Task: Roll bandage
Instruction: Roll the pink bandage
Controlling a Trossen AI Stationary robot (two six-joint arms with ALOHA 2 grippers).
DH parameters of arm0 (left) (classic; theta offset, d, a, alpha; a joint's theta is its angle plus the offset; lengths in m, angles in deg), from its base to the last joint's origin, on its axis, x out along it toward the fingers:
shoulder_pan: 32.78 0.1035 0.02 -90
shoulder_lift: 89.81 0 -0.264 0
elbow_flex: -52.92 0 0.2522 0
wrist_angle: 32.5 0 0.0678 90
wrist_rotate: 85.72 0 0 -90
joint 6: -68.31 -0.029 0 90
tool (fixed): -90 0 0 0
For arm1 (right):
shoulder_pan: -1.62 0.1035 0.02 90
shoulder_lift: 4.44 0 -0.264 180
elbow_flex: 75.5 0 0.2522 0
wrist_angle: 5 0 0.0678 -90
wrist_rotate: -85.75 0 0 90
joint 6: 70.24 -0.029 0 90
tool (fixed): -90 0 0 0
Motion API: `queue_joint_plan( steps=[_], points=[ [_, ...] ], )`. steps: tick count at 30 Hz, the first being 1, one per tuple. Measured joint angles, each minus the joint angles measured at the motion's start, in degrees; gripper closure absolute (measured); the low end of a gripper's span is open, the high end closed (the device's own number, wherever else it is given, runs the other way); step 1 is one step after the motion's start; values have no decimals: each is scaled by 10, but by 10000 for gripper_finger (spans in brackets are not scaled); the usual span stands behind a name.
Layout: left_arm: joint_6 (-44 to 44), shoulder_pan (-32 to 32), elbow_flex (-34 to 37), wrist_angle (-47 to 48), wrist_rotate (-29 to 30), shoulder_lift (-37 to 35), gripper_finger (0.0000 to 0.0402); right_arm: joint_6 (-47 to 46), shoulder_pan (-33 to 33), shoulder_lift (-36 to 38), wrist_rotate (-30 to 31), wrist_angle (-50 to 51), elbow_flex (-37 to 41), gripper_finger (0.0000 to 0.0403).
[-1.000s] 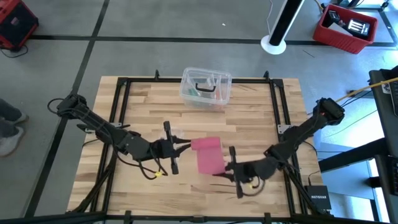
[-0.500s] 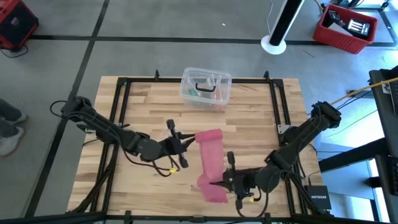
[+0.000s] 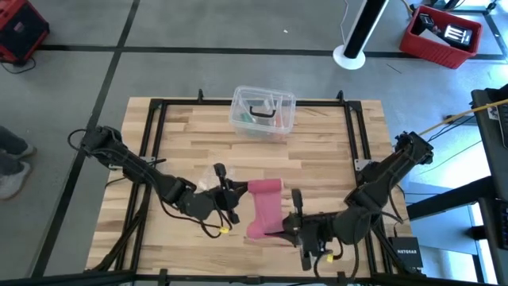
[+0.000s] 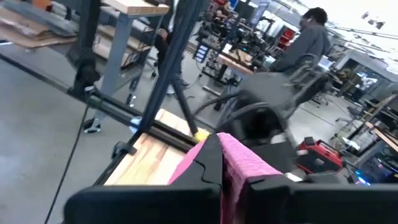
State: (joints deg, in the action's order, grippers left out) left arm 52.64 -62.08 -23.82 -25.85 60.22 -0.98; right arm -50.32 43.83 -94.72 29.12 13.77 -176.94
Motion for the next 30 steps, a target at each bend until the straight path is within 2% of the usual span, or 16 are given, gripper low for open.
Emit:
queue_joint_plan(
  steps=[9, 19, 26, 30],
  points=[
    [-2, -28, 0, 4, -12, 38, 389, -66, -40, 0, 3, -4, -4, 402],
    [-26, -65, 0, 2, -9, 63, 389, -200, -97, 8, 0, -4, -4, 397],
    [-43, -85, 2, 7, -4, 66, 389, -268, -160, 16, -6, 71, -4, 400],
    [-48, -91, 2, 7, -5, 66, 389, -311, -204, 16, -50, 122, -5, 396]
  ],
)
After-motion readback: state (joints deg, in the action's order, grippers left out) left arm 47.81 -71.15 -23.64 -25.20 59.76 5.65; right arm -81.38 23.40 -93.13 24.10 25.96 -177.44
